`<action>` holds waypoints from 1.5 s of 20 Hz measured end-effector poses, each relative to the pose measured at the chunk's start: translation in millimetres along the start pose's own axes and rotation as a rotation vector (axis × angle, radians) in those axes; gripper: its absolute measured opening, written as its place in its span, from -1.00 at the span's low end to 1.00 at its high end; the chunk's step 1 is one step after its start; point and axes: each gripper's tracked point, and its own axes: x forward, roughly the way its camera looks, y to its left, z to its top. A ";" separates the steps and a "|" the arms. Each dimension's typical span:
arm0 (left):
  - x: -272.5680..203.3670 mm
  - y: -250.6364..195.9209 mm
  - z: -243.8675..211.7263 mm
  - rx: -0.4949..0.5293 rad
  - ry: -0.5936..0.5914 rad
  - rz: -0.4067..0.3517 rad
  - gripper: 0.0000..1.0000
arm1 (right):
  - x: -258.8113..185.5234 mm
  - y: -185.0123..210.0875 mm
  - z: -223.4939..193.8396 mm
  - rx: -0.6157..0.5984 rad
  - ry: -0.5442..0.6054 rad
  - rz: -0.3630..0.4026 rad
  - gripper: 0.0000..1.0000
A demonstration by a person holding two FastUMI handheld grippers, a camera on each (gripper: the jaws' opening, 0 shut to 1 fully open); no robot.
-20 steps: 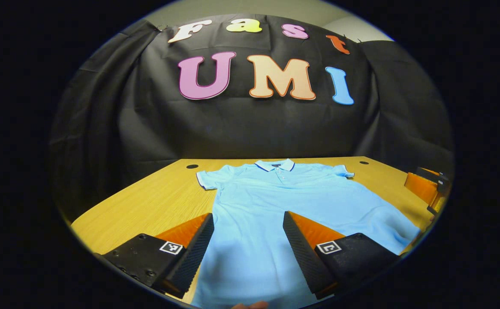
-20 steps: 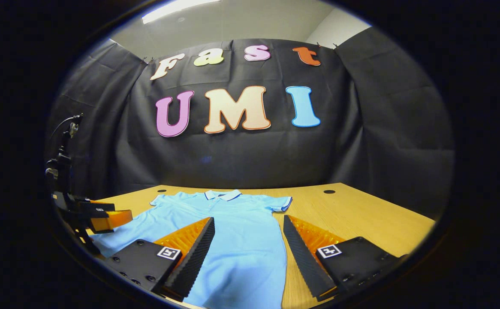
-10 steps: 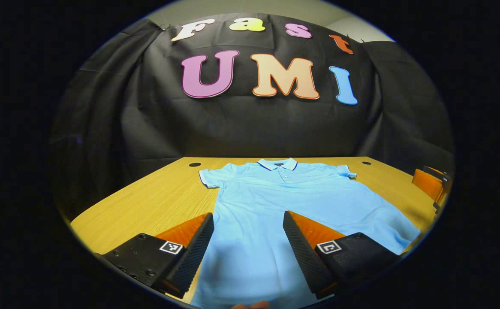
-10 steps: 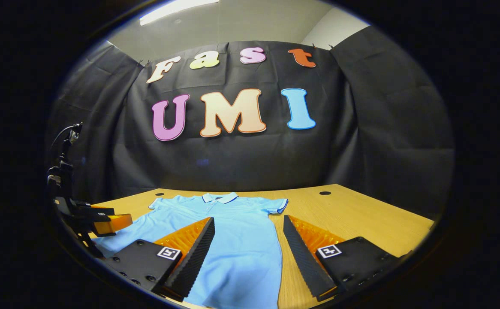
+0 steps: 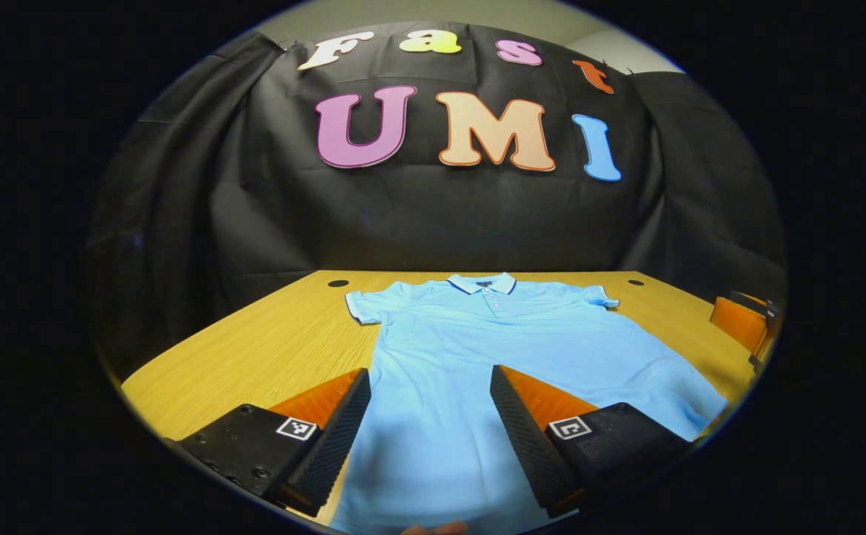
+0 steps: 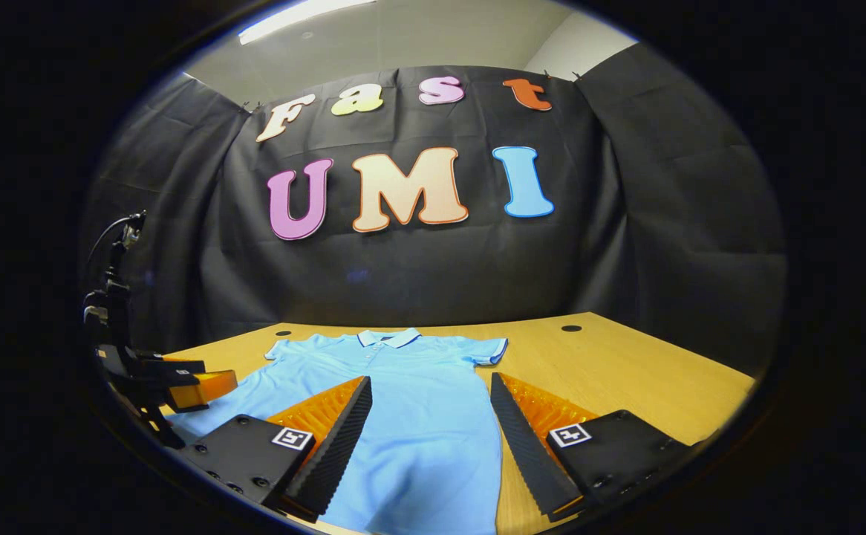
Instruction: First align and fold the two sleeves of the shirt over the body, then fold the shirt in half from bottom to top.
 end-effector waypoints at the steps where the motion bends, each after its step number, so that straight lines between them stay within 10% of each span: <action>1: 0.3 1.6 -1.0 0.000 0.002 -0.001 0.93 | 1.9 1.9 1.7 -0.008 0.006 0.008 0.98; 22: -1.3 1.8 2.4 -0.009 -0.009 -0.007 0.94 | 185.3 -13.5 56.0 -0.091 0.244 0.063 0.99; 30: -0.3 1.7 2.5 -0.011 -0.007 -0.008 0.94 | 279.9 -46.4 40.9 -0.183 0.327 -0.039 0.98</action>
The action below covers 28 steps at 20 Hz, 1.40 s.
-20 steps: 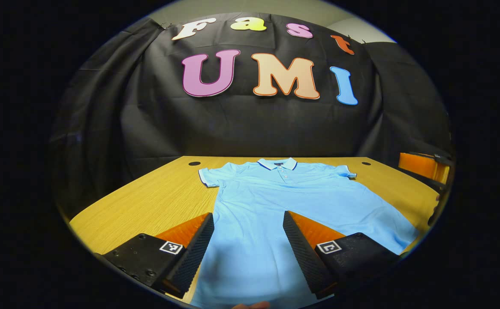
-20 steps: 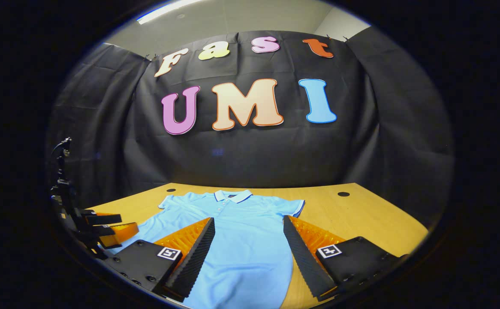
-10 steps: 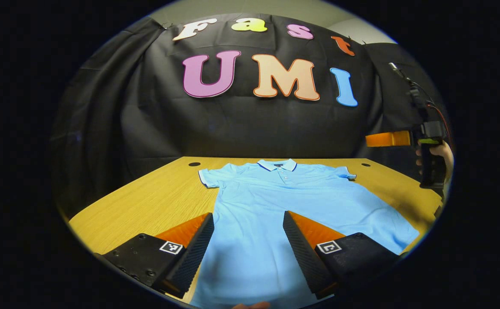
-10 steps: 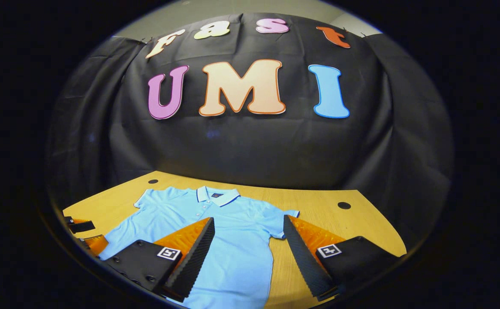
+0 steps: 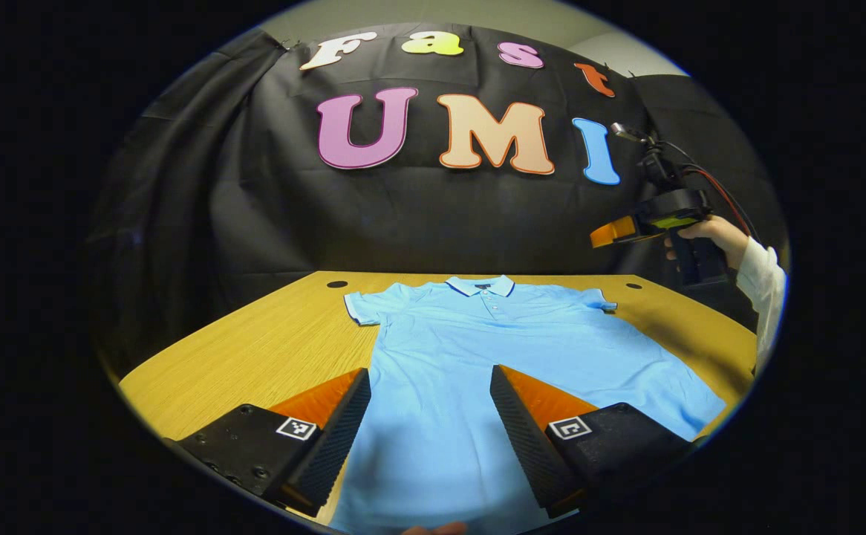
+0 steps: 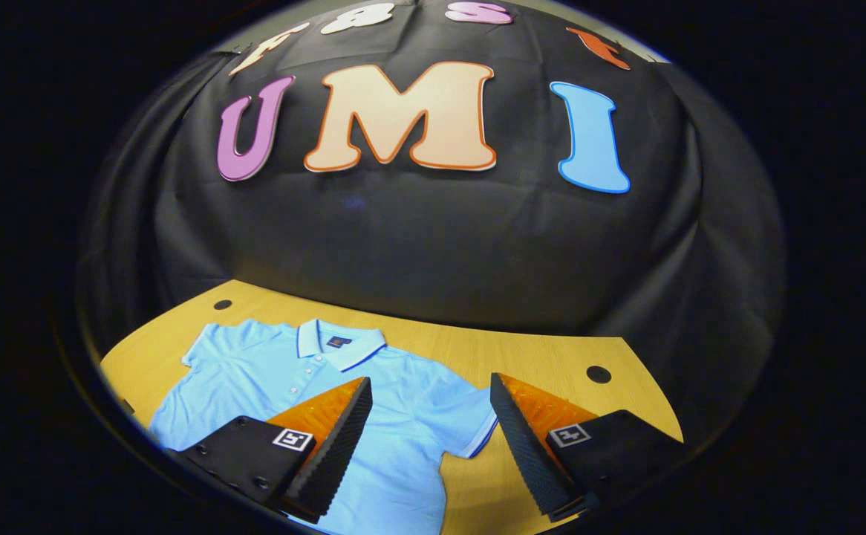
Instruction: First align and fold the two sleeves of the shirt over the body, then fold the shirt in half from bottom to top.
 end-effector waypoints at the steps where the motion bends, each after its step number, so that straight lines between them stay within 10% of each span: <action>1: 0.8 -1.2 -1.1 0.000 0.001 -0.001 0.94 | 13.9 -7.6 -5.7 -0.003 0.024 -0.019 1.00; 16: 1.0 -2.2 -3.4 0.010 0.014 -0.008 0.94 | 101.7 -55.7 -121.8 0.204 0.308 -0.108 0.89; 22: 0.9 -1.7 -3.6 0.011 0.018 -0.006 0.94 | 100.9 -50.8 -124.7 0.189 0.312 -0.069 0.62; 28: 1.5 -2.0 -3.1 0.009 0.015 -0.012 0.94 | 101.2 -48.1 -126.0 0.198 0.312 -0.036 -0.20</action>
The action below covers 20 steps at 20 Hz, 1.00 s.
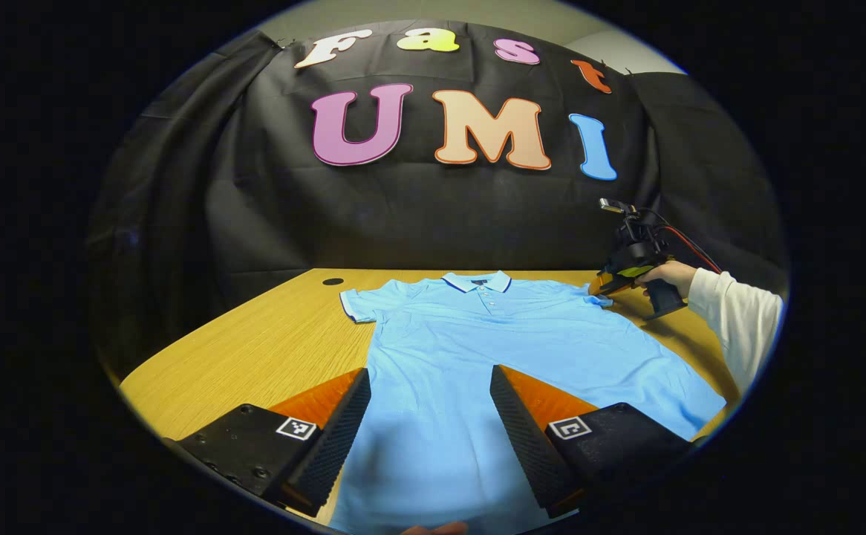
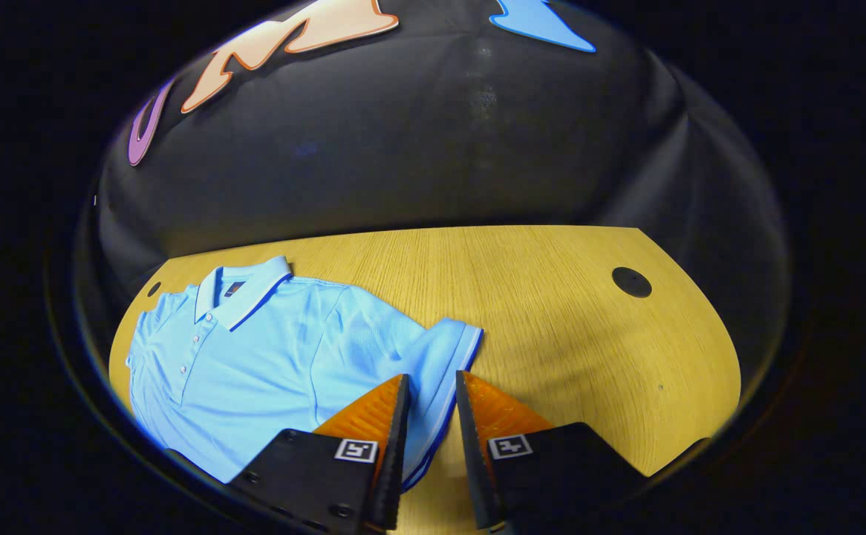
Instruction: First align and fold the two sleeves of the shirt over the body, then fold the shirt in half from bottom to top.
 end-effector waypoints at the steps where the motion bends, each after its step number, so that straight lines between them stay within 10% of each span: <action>1: -0.2 -0.1 -0.6 0.000 0.000 -0.001 0.94 | -0.3 -0.1 -0.2 -0.004 -0.003 0.000 -0.51; 4: -0.2 0.2 0.2 0.000 0.002 -0.001 0.94 | -1.3 2.3 0.4 -0.028 -0.011 -0.003 -0.82; 13: 0.4 -0.7 -0.4 0.001 0.003 -0.010 0.93 | -18.8 15.5 22.7 -0.024 -0.095 -0.007 -0.95; 20: 0.2 -0.7 0.3 0.000 0.000 -0.011 0.94 | -47.7 102.2 55.5 0.068 -0.216 0.256 -0.95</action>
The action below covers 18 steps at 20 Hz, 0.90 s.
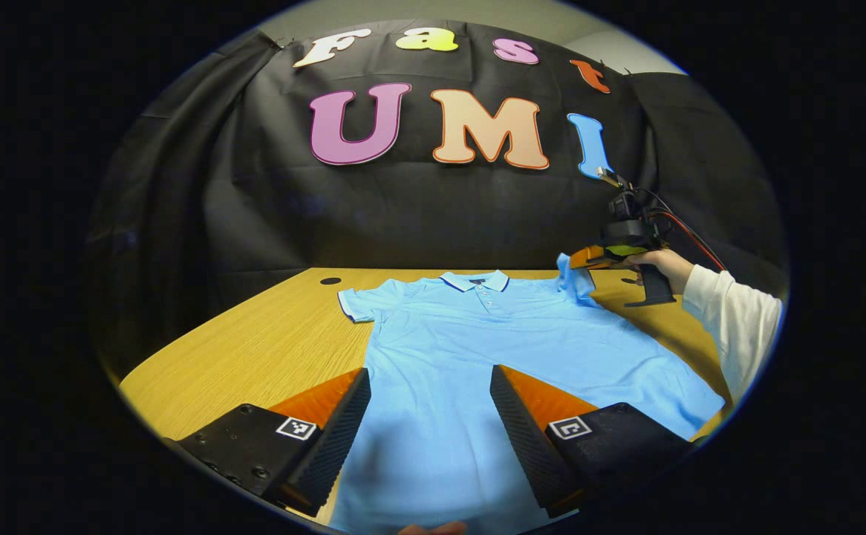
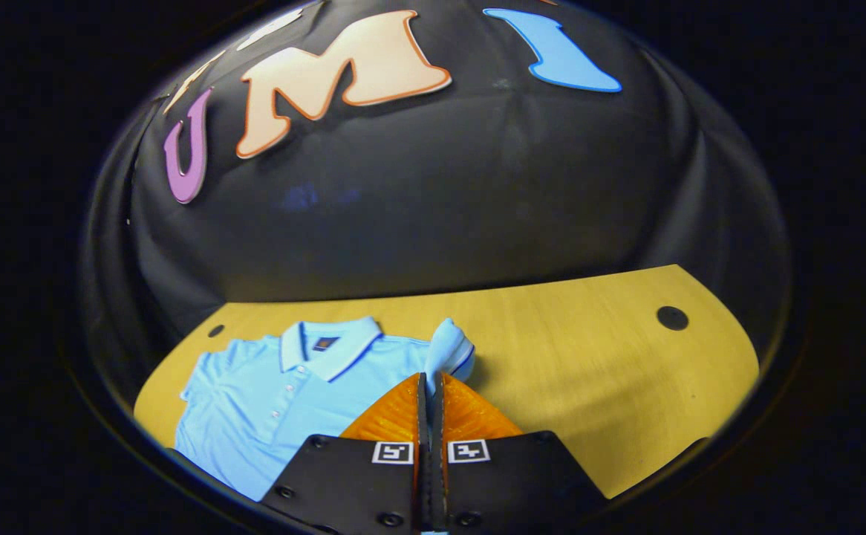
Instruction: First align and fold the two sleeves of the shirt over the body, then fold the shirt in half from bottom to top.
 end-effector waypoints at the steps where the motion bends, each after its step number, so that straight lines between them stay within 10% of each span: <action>1: 0.3 0.0 -0.7 0.000 0.000 0.000 0.94 | 1.4 11.2 -2.6 0.013 0.000 0.027 -0.95; 10: 0.9 -0.1 0.4 -0.013 -0.005 -0.001 0.93 | 9.2 61.7 -40.1 0.183 0.110 0.224 -0.63; 13: 0.4 1.1 0.3 -0.016 -0.005 0.004 0.94 | -2.0 67.7 -39.6 0.221 0.109 0.264 0.69; 18: 1.0 0.1 -0.3 -0.033 0.004 -0.001 0.94 | -33.3 51.2 -32.5 0.216 0.049 0.265 0.95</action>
